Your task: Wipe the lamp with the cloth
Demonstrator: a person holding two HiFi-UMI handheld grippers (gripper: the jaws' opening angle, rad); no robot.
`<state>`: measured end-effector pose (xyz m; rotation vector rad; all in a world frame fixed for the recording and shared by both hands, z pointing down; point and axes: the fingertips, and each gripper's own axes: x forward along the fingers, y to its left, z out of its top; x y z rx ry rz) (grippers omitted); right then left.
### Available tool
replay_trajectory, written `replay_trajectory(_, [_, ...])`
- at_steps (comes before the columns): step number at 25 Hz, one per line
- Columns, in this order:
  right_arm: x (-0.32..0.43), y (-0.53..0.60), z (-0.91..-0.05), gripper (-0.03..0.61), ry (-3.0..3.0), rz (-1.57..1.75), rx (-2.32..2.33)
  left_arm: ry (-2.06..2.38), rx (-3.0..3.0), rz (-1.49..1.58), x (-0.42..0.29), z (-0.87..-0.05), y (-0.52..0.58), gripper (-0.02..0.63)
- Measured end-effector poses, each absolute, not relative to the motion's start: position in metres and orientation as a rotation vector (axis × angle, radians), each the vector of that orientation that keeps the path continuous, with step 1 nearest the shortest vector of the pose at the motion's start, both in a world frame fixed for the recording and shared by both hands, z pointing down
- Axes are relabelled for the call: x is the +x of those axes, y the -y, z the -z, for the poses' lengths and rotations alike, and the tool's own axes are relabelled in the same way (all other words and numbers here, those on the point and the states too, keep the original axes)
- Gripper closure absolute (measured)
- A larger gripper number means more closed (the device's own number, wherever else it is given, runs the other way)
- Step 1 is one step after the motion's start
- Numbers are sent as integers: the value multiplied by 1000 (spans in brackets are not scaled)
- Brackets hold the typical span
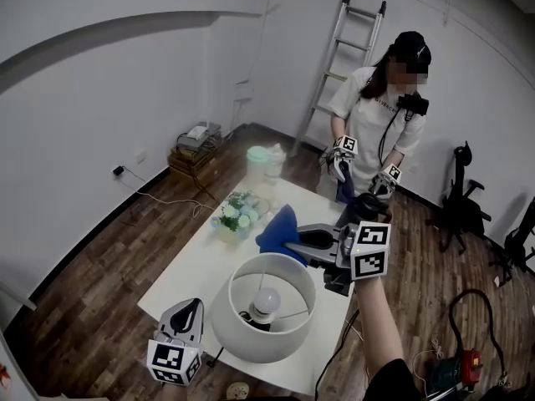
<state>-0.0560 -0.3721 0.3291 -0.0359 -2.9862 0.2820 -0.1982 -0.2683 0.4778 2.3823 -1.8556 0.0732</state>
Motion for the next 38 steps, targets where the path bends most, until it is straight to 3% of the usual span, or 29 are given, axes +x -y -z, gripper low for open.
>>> replay_trajectory(12, [-55,411,-446,503,2757,-542,-6,1847,2345,-100,-201,-489,272,601])
replay_trajectory(19, [-76,413,-345,503,2866,-245,-156,1869,2356,-69,-205,-479,278,601])
replay_trajectory(23, [-102,383,-260,503,2946,-97,-436,1893,2352,-60,-205,-473,275,601])
replay_trajectory(26, [-123,356,-246,503,2875,-7,-648,1914,2333,-56,-207,-474,271,603])
replay_trajectory(33, [-153,321,-319,503,2530,-145,-1073,1918,2359,-39,-211,-464,265,601])
replay_trajectory(38, [-170,331,-381,503,2392,-248,-1039,1911,2366,-35,-208,-465,266,601])
